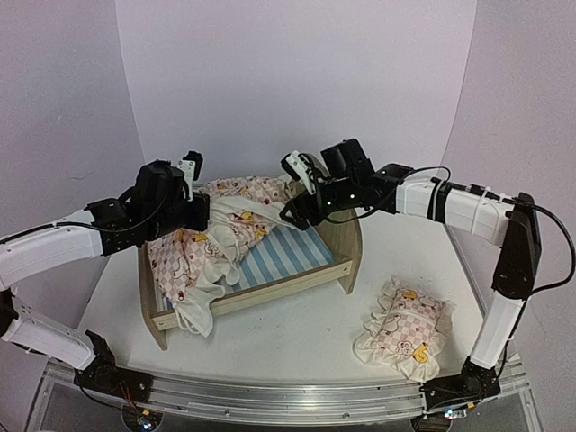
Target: Set up the pet bed
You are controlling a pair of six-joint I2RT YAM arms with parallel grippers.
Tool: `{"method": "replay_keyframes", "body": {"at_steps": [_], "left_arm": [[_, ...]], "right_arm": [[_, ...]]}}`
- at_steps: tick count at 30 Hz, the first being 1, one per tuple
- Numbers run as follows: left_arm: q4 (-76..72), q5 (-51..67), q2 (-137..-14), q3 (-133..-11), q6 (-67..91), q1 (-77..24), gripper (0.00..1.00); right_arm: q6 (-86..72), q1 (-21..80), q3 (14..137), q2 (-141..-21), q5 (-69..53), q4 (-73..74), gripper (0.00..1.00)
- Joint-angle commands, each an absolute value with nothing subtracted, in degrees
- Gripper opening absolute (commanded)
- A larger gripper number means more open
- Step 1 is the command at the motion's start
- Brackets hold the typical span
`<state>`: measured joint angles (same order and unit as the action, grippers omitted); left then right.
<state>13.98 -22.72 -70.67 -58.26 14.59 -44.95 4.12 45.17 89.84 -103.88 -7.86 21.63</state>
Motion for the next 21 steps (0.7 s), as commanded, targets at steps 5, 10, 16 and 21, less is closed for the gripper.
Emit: {"method": "replay_keyframes", "body": {"at_steps": [5, 10, 16, 21], "left_arm": [[15.4, -26.2, -68.1, -58.5, 14.7, -42.3, 0.0], [16.3, -25.7, -68.4, -58.4, 15.5, -40.1, 0.0], [16.7, -25.2, -68.7, -58.4, 15.1, -39.4, 0.0], [17.4, -25.6, -67.9, -58.1, 15.0, -38.8, 0.0]], "right_arm": [[10.0, 45.5, 87.3, -104.1, 6.3, 19.2, 0.61], [9.2, 45.4, 87.1, -104.3, 3.5, 15.9, 0.59], [14.3, 44.4, 91.6, -111.4, 2.0, 9.5, 0.57], [16.2, 42.7, 96.4, -116.1, 3.3, 5.1, 0.47]]}}
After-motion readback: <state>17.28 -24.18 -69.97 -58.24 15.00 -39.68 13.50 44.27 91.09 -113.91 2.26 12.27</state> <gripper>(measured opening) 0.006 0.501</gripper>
